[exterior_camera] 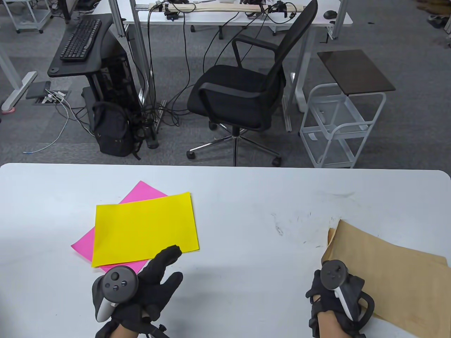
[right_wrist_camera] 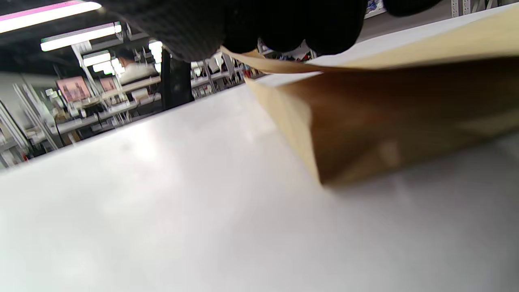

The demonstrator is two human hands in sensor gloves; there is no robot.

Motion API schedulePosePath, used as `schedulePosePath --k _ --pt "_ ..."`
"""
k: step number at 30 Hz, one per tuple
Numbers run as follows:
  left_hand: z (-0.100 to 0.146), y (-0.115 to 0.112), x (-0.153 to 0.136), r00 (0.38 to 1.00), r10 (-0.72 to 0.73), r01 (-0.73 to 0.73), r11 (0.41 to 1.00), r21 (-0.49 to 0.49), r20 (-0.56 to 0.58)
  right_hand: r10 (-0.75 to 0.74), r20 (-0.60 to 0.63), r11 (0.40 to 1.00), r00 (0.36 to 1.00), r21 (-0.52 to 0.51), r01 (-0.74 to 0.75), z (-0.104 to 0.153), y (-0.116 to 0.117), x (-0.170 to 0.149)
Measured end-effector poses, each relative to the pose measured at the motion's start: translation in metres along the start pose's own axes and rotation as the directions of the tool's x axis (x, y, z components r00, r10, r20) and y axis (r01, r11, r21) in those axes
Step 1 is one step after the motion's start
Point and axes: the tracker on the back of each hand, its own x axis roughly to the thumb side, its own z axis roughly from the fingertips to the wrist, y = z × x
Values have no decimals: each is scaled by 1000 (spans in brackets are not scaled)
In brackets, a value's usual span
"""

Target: Stuff flat paper into A4 envelope

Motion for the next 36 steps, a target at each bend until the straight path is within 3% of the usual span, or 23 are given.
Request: schedulePosePath --k 6,12,15,19,23,30,36 --pt "0 1 0 1000 1 -1 1000 6 -1 -200 64 978 978 -44 203 7 -31 0" --pt "0 2 -1 1000 -2 2 1000 10 -7 -259 275 954 926 -77 289 33 -61 41" --pt "0 4 -1 1000 -1 1 1000 19 -10 -273 391 950 879 -36 311 54 -69 78" --pt "0 8 -3 1000 7 -6 999 35 -16 -352 474 933 807 106 344 80 -66 126" --pt "1 11 -6 1000 15 -14 999 47 -27 -359 501 933 787 202 297 97 -49 166" --pt "1 13 -9 999 12 -10 999 51 -43 -300 529 935 794 329 134 123 5 218" --pt "2 20 -11 999 22 -18 997 77 -48 -200 606 933 770 358 -39 144 50 250"
